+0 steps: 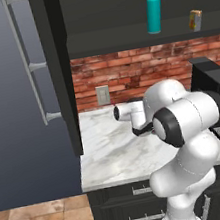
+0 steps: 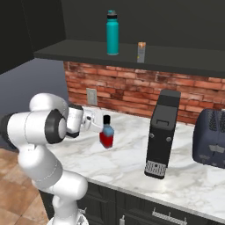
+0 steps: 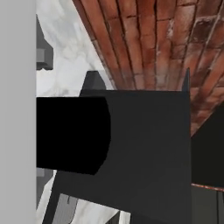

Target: Sort all alcoholic drinks to one cabinet, and non-alcoholic drinks to the other.

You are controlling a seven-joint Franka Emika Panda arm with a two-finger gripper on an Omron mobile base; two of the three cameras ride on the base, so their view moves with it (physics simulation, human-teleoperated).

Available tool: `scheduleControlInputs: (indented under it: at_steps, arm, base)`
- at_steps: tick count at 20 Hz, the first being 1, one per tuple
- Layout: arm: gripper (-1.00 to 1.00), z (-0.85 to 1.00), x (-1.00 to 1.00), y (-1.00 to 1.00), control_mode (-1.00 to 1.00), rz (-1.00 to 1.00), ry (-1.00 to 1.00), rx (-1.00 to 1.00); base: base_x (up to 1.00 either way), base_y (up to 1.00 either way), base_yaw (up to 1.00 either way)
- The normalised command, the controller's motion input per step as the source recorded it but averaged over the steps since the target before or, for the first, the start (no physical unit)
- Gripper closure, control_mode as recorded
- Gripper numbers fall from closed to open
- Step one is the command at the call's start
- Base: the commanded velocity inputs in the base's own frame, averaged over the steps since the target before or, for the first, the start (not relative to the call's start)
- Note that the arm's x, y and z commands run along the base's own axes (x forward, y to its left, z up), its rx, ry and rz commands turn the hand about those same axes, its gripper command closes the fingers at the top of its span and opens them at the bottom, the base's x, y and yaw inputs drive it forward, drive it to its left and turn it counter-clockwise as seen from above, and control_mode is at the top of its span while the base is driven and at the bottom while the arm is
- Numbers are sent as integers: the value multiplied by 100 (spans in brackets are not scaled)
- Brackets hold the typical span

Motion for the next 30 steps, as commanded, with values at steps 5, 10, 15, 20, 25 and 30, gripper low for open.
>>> scheduleControlInputs:
  at_steps: [5,10,15,20,25,30]
  arm:
    - [100,16,-6,-5,-100,0,0,-2]
    - [100,92,-40,-5,-100,5,1,2]
    - [100,79,-42,-3,-100,17,13,8]
    - [100,52,-59,-21,-100,25,15,5]
    - [100,32,-88,-14,-100,33,10,5]
    - [100,44,-97,0,-100,41,3,12]
  base:
    - [0,0,0]
    - [0,0,0]
    - [0,0,0]
    - [0,0,0]
    - [0,0,0]
    - [0,0,0]
